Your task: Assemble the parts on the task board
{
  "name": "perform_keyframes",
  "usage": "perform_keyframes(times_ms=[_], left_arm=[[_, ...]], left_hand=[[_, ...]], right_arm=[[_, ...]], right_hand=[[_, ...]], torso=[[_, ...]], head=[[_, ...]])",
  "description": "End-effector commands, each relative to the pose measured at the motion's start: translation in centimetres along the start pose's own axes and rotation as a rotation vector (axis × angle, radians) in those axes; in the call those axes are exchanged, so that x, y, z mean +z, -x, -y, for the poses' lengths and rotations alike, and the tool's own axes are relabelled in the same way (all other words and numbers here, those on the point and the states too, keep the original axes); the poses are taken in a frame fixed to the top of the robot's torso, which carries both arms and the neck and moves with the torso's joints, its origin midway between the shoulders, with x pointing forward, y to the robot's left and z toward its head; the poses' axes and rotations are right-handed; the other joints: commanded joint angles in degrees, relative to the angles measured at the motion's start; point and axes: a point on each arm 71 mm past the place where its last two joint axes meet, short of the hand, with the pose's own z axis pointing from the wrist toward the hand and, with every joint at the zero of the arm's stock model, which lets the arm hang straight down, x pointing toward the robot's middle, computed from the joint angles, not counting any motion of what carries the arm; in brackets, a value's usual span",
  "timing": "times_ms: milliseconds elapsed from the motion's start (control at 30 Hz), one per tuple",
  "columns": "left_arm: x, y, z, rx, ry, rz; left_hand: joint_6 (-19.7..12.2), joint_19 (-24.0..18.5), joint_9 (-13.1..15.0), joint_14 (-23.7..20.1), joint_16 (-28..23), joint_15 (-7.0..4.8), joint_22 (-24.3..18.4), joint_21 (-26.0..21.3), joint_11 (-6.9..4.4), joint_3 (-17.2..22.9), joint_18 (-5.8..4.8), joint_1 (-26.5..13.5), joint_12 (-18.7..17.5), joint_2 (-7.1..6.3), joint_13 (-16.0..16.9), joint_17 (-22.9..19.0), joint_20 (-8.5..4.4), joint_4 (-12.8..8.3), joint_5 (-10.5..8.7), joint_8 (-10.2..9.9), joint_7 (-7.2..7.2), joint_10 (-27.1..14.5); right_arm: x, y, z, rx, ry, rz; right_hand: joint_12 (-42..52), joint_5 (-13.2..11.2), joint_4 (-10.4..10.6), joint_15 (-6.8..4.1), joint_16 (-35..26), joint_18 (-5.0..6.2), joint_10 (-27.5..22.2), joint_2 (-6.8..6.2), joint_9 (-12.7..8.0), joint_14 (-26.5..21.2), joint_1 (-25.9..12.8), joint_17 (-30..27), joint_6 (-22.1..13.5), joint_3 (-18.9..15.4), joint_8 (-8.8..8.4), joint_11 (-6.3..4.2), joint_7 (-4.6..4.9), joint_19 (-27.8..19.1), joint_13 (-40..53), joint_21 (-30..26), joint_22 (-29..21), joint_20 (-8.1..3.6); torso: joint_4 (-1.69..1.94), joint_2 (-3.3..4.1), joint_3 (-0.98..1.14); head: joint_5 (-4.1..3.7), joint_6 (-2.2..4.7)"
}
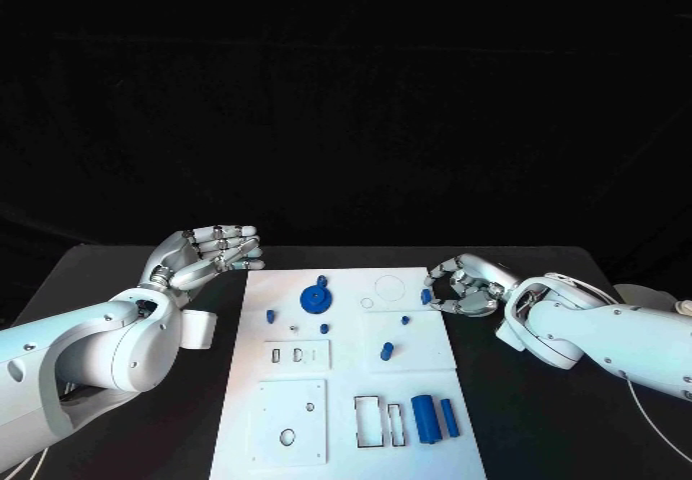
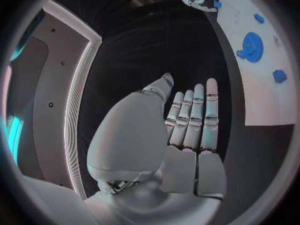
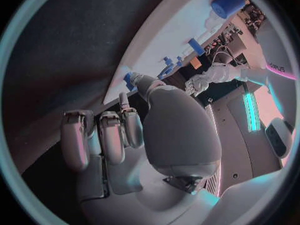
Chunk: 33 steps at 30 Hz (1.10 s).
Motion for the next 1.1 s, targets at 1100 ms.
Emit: perform_keyframes(times_ms=[1100], left_arm=[[-0.12,0.07,0.17,-0.005,-0.003,-0.009]], left_hand=[[-0.5,-0.6,0.1,-0.2,-0.2,0.03,0.2,0.5,-0.01,0.1,0.35,0.6,-0.4,-0.04,-0.1,0.1,0.03,-0.5,-0.13,-0.4,0.64,-0.6]], right_arm=[[1.03,-1.02,-0.97,-0.014,-0.012,-0.009]], right_hand=[[1.6,-0.4,-1.0,-1.01,0.2,-0.40,1.5,1.86,1.2,5.4,-1.1,13.1,6.4,3.3,3.07,-1.60,-1.78,2.6,7.5,0.6,11.1,-0.75]], torso=[[-0.07,-0.05,0.01]], head=[[0.21,-0.15]])
